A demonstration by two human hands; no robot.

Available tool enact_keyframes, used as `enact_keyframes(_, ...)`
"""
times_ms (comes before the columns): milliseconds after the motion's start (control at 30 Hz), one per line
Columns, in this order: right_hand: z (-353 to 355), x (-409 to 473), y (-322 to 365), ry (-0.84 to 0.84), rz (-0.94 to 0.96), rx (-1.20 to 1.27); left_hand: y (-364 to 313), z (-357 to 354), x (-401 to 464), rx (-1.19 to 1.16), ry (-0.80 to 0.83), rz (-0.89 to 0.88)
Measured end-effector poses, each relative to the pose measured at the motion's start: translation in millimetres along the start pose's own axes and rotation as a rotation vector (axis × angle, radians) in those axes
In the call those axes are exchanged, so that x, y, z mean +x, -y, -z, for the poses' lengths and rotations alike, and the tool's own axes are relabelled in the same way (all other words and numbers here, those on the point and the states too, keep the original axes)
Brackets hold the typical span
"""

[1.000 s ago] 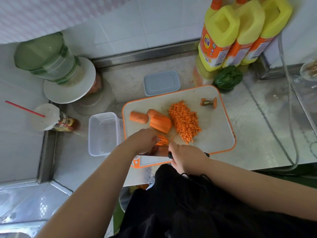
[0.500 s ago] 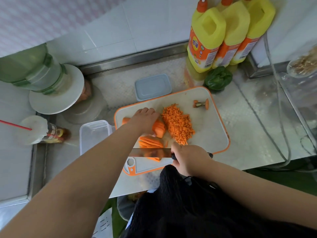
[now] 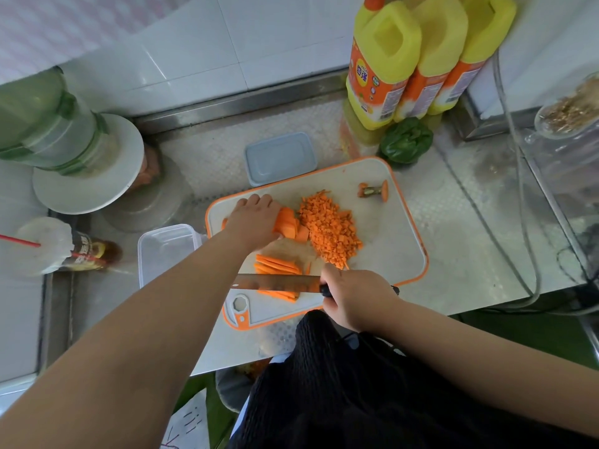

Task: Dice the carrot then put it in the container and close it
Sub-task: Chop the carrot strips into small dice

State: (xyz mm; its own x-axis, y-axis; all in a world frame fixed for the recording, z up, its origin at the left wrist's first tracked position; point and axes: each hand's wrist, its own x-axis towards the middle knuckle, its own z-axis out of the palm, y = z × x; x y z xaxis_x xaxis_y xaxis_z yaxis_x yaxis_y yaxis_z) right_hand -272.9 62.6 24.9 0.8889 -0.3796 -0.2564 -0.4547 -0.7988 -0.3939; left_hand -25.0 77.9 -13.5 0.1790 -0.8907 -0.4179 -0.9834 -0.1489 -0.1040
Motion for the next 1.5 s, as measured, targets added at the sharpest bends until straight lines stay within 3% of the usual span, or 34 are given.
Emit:
enact_keyframes(300,1.1,0.9,0.8,0.004,-0.025,-0.021,3.1,-0.4,4.9,-0.19,0.027,0.038)
enact_keyframes(567,0.7,0.8,-1.5,0.016,-0.032,-0.017,8.8,-3.8,8.4,-0.166,-0.006,0.025)
enact_keyframes(700,2.7,-1.2,-1.7,0.01,-0.03,-0.003,18.6,-7.9,9.2,-0.167,-0.05,0.16)
enact_keyframes(833,4.8,-0.8,-2.5,0.041,-0.069,-0.012,26.0,-1.2,5.7,-0.315,-0.013,0.231)
enact_keyframes(900,6.4,0.6,-4.2,0.064,-0.122,0.011,28.8,8.0,-3.3,-0.468,-0.164,0.231)
enact_keyframes(967,7.9,2.3,-6.8,0.076,-0.217,0.081,28.9,17.3,-23.4,-0.577,-0.588,0.193)
enact_keyframes(1033,9.5,4.1,-10.1,0.064,-0.34,0.19,22.3,15.1,-50.2,-0.481,-1.06,0.129)
enact_keyframes(1067,10.2,5.0,-12.1,0.053,-0.403,0.246,16.4,7.0,-63.0,-0.432,-1.16,0.071)
enact_keyframes(1133,11.2,6.7,-15.5,0.027,-0.508,0.346,0.8,-23.5,-80.7,-0.387,-1.095,-0.107)
enact_keyframes(1267,12.8,8.8,-18.2,-0.042,-0.615,0.458,-23.9,-82.8,-91.4,-0.157,-0.574,-0.339)
enact_keyframes(1333,13.1,7.8,-17.7,-0.058,-0.617,0.483,-26.8,-95.5,-89.1,-0.061,-0.435,-0.363)
enact_keyframes(1400,12.6,6.0,-16.6,-0.055,-0.601,0.497,-25.9,-100.6,-85.9,-0.045,-0.414,-0.364)
enact_keyframes(1500,12.6,4.1,-15.0,-0.036,-0.585,0.492,-29.9,-102.1,-86.3,-0.025,-0.507,-0.33)
